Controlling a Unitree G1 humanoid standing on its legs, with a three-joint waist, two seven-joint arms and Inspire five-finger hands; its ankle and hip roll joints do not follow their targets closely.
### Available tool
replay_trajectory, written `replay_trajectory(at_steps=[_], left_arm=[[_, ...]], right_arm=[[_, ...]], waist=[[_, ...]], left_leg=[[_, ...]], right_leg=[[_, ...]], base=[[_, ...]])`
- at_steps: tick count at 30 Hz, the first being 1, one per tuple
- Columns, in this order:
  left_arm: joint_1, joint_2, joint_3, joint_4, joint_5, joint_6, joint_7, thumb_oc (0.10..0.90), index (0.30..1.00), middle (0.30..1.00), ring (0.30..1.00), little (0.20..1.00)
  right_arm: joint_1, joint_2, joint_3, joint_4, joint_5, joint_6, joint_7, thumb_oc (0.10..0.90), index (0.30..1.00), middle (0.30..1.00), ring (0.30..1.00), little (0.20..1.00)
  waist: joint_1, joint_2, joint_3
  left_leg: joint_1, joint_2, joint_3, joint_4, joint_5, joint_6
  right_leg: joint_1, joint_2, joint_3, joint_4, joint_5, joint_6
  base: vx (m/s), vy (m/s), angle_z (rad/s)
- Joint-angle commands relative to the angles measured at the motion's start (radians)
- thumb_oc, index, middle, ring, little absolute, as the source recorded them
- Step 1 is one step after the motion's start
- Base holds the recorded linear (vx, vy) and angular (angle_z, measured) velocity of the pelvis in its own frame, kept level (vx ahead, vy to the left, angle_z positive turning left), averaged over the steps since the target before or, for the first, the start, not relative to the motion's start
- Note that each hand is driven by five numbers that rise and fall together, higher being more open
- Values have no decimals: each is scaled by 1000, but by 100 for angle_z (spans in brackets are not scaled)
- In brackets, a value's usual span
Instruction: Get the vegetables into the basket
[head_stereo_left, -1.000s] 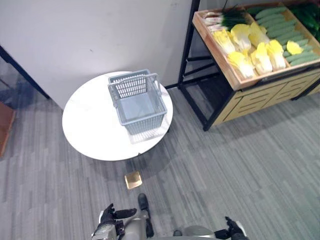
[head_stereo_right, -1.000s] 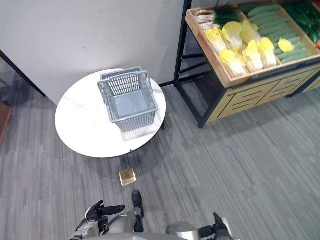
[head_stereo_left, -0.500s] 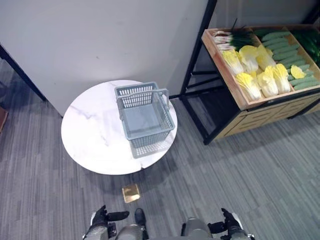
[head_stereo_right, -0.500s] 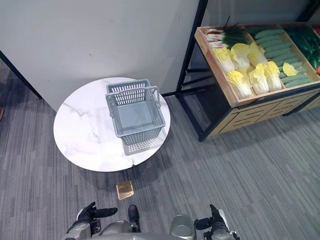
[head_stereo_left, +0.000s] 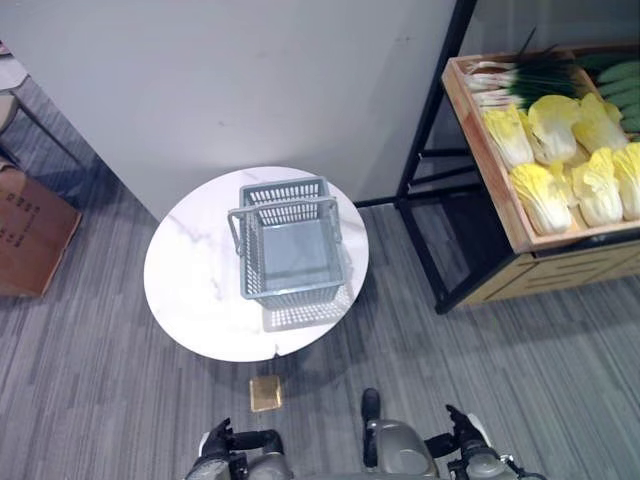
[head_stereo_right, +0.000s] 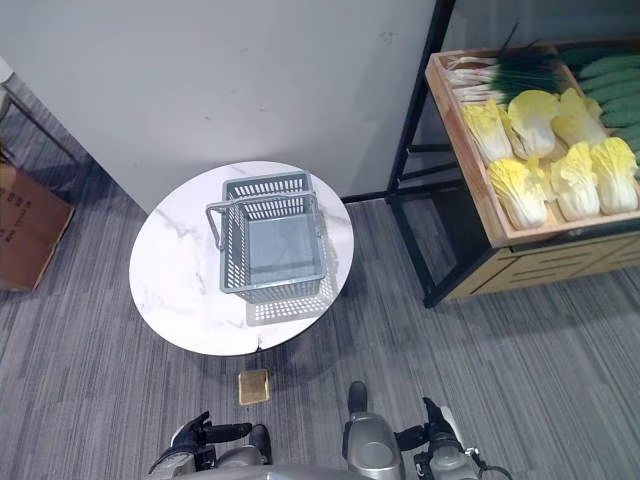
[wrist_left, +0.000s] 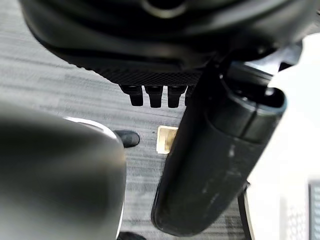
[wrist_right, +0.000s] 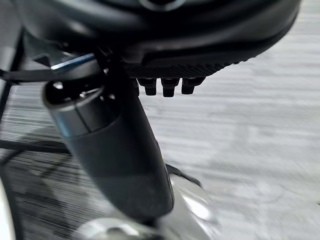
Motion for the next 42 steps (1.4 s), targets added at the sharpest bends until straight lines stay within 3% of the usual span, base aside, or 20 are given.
replay_trajectory(at_steps=[1, 4, 5, 7, 10, 13, 22, 25, 27, 28, 29, 30, 33, 36, 38, 40, 42], left_arm=[[-38, 33, -10, -29, 13, -30, 11, 900, 1000, 1000, 1000, 1000], [-48, 28, -16, -36, 2, -33, 12, 900, 1000, 1000, 1000, 1000], [-50, 27, -20, -38, 7, -33, 8, 900, 1000, 1000, 1000, 1000], [-51, 21, -32, -36, 17, -36, 4, 900, 1000, 1000, 1000, 1000], [-53, 22, -36, -39, 19, -38, 6, 900, 1000, 1000, 1000, 1000], [-41, 24, -37, -41, 31, -35, 5, 900, 1000, 1000, 1000, 1000], [-31, 41, -14, 8, 48, -26, -19, 900, 1000, 1000, 1000, 1000], [-11, 42, 3, 19, 37, -29, -20, 900, 1000, 1000, 1000, 1000], [9, 48, 13, 18, 30, -33, -25, 900, 1000, 1000, 1000, 1000], [35, 57, 20, -10, 30, -32, -37, 900, 1000, 1000, 1000, 1000], [45, 62, 23, -24, 31, -30, -43, 900, 1000, 1000, 1000, 1000], [63, 77, 42, -66, 33, -22, -74, 900, 1000, 1000, 1000, 1000], [57, 80, 64, -41, 56, 2, -99, 900, 1000, 1000, 1000, 1000], [50, 76, 76, -35, 60, 10, -105, 900, 1000, 1000, 1000, 1000], [46, 72, 88, -39, 66, 22, -117, 900, 1000, 1000, 1000, 1000], [46, 70, 90, -36, 71, 22, -117, 900, 1000, 1000, 1000, 1000], [48, 64, 88, -27, 91, 23, -106, 900, 1000, 1000, 1000, 1000]], right_arm=[[-19, 22, 22, 0, 21, -34, -9, 900, 1000, 1000, 1000, 1000], [-14, 16, 10, 15, 27, -34, -15, 900, 1000, 1000, 1000, 1000], [-6, 12, 0, 22, 30, -33, -14, 900, 1000, 1000, 1000, 1000], [-3, 10, -6, 27, 29, -33, -13, 900, 1000, 1000, 1000, 1000], [-3, 8, -3, 30, 22, -31, -12, 900, 1000, 1000, 1000, 1000], [3, 12, -3, 37, 8, -29, -14, 900, 1000, 1000, 1000, 1000], [-5, 40, 13, 27, -8, -25, -8, 900, 1000, 1000, 1000, 1000], [5, 37, -55, 46, 48, -28, -40, 900, 1000, 1000, 1000, 1000], [9, -9, -122, 39, 70, -33, -87, 900, 1000, 1000, 1000, 1000], [9, -101, -194, -29, 69, -36, -135, 900, 1000, 1000, 1000, 1000], [19, -142, -197, -100, 36, -31, -142, 900, 1000, 1000, 1000, 1000], [93, -308, -168, -479, -142, 0, -55, 900, 1000, 1000, 1000, 1000], [109, -424, -178, -738, -190, 34, 67, 900, 1000, 1000, 1000, 1000], [118, -451, -192, -834, -215, 46, 97, 900, 1000, 1000, 1000, 1000], [91, -506, -198, -1051, -264, 27, 152, 900, 1000, 1000, 1000, 1000], [86, -502, -200, -1086, -248, 25, 163, 900, 1000, 1000, 1000, 1000], [17, -510, -166, -1187, -240, -27, 160, 900, 1000, 1000, 1000, 1000]], waist=[[-14, -56, 32], [-19, -57, 29], [-25, -53, 23], [-22, -43, 19], [-17, -41, 22], [-19, -26, 12], [-11, -32, -4], [-21, -37, -22], [-25, -45, -34], [-22, -53, -41], [-24, -53, -40], [-33, -63, -29], [-38, -75, -31], [-36, -76, -38], [-29, -77, -44], [-26, -76, -47], [-5, -73, -56]], left_leg=[[14, -43, 1, 136, -184, 10], [5, -25, 15, 113, -156, 1], [3, -7, 54, 22, -141, -3], [-30, 7, 59, -25, -104, -12], [-51, -12, 31, 4, -112, -14], [1, -37, 62, -67, -123, 5], [72, -84, 120, -158, -126, 36], [87, -87, 130, -162, -137, 37], [100, -85, 139, -162, -144, 34], [105, -84, 139, -162, -146, 31], [105, -82, 140, -162, -144, 29], [105, -78, 144, -162, -138, 24], [108, -73, 149, -162, -138, 22], [105, -72, 149, -162, -136, 20], [106, -70, 146, -162, -134, 18], [107, -70, 144, -162, -134, 18], [107, -69, 134, -162, -133, 17]], right_leg=[[49, -56, 51, -11, -11, 52], [65, -64, 35, -20, -16, 51], [78, -73, 30, -30, -19, 59], [88, -78, 35, -35, -24, 66], [92, -84, 53, -25, -30, 67], [96, -93, 72, -44, -6, 82], [104, -127, 107, -92, 56, 124], [118, -131, 110, -119, 70, 131], [135, -129, 111, -144, 77, 135], [147, -127, 107, -164, 85, 139], [150, -126, 106, -170, 87, 140], [149, -123, 108, -170, 88, 141], [153, -121, 109, -178, 90, 141], [156, -122, 105, -185, 92, 142], [159, -121, 99, -194, 95, 143], [162, -121, 97, -197, 94, 143], [174, -119, 87, -204, 92, 141]], base=[[35, -144, 18], [36, -32, 17], [67, 68, 18], [90, 96, 36], [75, 124, 12], [71, 215, -38], [35, 157, -19], [64, 74, -6], [67, -11, -13], [49, -43, -9], [-25, -53, -6], [-63, -32, -4], [-24, -26, -9], [4, -24, -8], [3, -32, 0], [6, -11, 2], [0, 0, 0]])
